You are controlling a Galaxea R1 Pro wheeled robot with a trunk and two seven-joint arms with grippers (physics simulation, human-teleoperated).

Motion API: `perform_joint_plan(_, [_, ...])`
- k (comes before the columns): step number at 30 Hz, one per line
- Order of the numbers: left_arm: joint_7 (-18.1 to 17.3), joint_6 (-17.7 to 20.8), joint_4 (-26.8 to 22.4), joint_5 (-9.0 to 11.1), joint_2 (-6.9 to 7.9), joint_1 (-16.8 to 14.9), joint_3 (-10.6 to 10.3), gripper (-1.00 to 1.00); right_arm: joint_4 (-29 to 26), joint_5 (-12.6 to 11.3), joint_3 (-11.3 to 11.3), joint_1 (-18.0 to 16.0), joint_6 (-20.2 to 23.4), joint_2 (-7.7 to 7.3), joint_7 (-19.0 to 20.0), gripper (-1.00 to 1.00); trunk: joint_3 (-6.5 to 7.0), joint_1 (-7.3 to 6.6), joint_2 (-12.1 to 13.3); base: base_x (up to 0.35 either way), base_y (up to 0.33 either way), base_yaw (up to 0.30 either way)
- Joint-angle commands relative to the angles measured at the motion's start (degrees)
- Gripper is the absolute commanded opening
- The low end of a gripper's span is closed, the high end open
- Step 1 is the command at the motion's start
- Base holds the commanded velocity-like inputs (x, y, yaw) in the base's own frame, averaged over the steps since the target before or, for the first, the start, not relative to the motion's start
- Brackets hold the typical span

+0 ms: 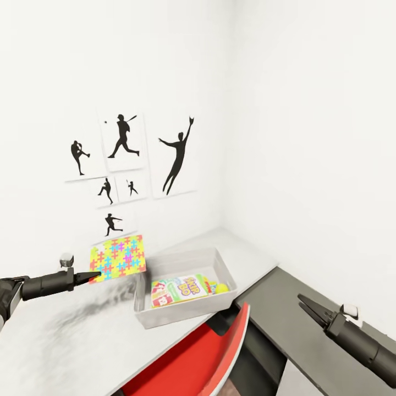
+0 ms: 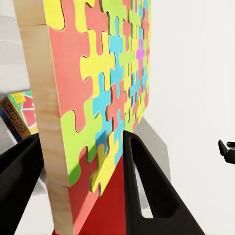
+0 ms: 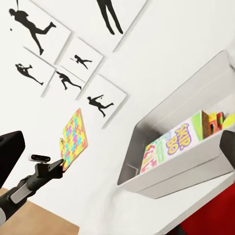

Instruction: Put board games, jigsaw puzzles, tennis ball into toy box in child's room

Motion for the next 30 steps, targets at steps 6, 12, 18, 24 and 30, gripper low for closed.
perform_joint_plan(6, [-0.4, 0.6, 0.0, -0.6, -0.04, -0.1, 0.4, -1.0, 0.0, -0.2, -0.1, 0.0, 0.3, -0.01, -0.1, 1.0, 0.03, 0.04, 0.0, 0.174, -0.113, 0.036])
perform_joint_plan(12, [-0.4, 0.6, 0.0, -0.6, -0.06, -0.1, 0.4, -1.0, 0.0, -0.2, 0.0, 0.0, 0.3, -0.01, -0.1, 1.0, 0.03, 0.04, 0.0, 0.115, -0.063, 0.005])
perform_joint_plan(18, [-0.4, 0.6, 0.0, -0.6, -0.07, -0.1, 0.4, -1.0, 0.0, -0.2, 0.0, 0.0, 0.3, -0.01, -0.2, 1.0, 0.03, 0.04, 0.0, 0.168, -0.009, 0.001])
perform_joint_plan(24, [-0.4, 0.6, 0.0, -0.6, -0.11, -0.1, 0.4, -1.0, 0.0, -0.2, 0.0, 0.0, 0.3, -0.02, -0.2, 1.0, 0.03, 0.04, 0.0, 0.018, -0.001, 0.0])
perform_joint_plan(30, [-0.4, 0.6, 0.0, -0.6, -0.14, -0.1, 0.4, -1.0, 0.0, -0.2, 0.0, 0.0, 0.3, -0.01, -0.2, 1.0, 0.03, 0.04, 0.0, 0.002, 0.0, 0.0])
